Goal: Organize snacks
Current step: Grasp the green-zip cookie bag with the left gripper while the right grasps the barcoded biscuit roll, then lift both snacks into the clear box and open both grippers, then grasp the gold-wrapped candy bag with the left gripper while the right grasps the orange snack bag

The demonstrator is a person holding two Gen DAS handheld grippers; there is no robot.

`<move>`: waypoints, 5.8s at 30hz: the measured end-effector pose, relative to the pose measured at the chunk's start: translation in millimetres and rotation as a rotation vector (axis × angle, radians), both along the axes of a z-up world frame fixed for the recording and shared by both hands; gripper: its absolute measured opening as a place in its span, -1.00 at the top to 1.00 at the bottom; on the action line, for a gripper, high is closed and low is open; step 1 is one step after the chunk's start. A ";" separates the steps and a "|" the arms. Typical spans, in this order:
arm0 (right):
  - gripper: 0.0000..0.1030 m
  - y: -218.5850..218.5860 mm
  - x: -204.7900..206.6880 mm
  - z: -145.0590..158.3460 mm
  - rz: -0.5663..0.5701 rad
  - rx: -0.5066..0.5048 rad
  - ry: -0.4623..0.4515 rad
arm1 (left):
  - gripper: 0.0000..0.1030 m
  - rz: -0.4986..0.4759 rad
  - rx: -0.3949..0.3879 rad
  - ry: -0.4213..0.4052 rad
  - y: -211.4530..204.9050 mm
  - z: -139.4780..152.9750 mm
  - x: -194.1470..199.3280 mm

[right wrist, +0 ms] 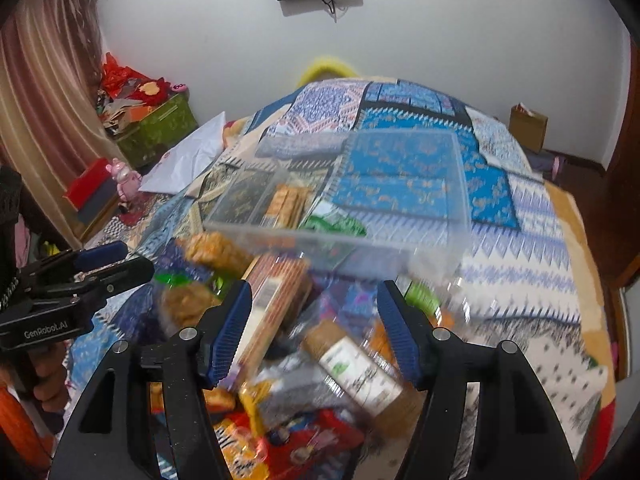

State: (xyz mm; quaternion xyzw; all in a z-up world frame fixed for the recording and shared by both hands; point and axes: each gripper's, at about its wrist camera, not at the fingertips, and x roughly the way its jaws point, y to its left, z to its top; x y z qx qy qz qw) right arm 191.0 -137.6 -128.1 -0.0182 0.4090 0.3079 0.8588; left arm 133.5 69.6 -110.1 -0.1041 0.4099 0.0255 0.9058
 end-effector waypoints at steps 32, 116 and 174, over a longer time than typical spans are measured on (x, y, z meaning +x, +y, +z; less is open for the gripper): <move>-0.20 58.4 4.4 -47.3 0.070 -0.046 0.106 | 0.01 0.035 -0.065 -0.017 13.1 -46.6 -1.5; 0.26 0.5 102.6 0.8 -0.070 -0.037 -0.005 | -0.19 0.029 0.026 -0.035 -0.4 3.8 131.8; 0.33 -53.2 29.2 -56.0 -0.150 0.016 0.092 | 0.13 0.072 0.012 0.060 5.3 -69.4 65.7</move>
